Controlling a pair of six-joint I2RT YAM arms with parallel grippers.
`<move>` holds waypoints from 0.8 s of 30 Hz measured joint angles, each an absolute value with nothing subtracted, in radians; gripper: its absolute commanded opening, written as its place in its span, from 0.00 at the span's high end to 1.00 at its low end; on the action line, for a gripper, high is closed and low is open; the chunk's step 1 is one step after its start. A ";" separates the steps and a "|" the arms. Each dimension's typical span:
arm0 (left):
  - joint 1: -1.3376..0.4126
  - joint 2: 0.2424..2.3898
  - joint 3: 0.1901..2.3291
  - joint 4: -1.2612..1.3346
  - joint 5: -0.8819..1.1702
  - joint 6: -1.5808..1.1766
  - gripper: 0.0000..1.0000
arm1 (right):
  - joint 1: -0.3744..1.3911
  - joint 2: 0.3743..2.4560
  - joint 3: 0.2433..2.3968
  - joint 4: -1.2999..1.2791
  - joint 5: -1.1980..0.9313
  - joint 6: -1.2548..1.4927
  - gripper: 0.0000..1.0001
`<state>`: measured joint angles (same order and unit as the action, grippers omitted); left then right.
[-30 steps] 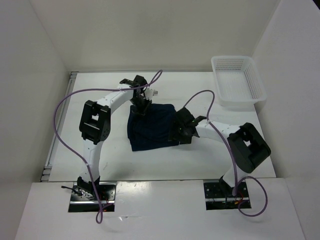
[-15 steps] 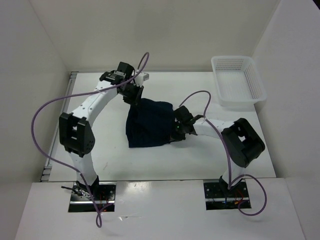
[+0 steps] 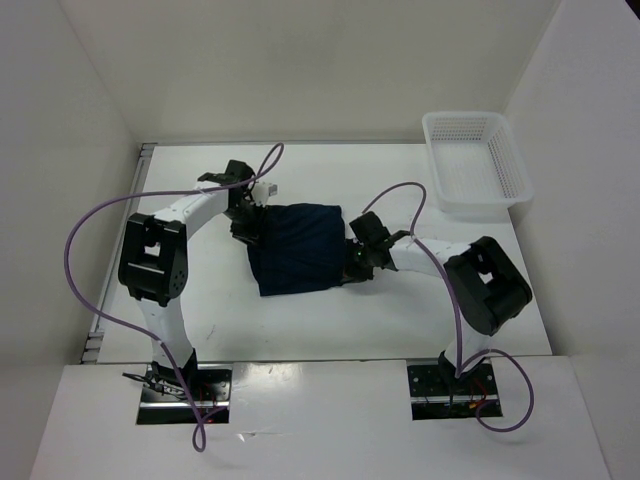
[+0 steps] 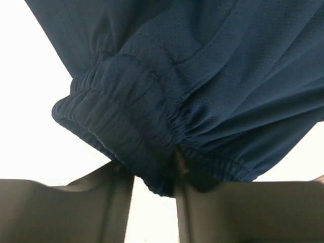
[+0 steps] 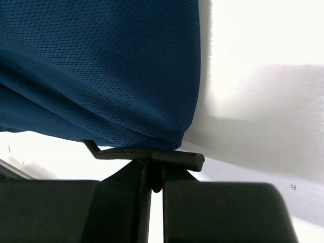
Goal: Fold and stack the shorts
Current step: Fold the shorts
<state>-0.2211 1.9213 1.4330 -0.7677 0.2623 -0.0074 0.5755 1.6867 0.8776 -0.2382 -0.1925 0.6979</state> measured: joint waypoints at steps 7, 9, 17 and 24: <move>-0.224 1.920 1.433 -0.747 0.244 -0.004 0.38 | 0.575 1.640 0.858 -0.274 -0.173 0.677 0.47; -0.224 1.916 1.434 -0.752 0.240 -0.005 0.35 | 0.573 1.611 0.856 -0.310 -0.167 0.657 0.43; -0.224 1.838 1.483 -0.823 0.241 -0.004 0.30 | 0.573 1.318 0.866 -0.422 -0.125 0.606 0.59; -0.224 1.814 1.548 -0.820 0.239 -0.004 0.29 | 0.583 1.375 0.957 -0.399 -0.118 0.578 0.95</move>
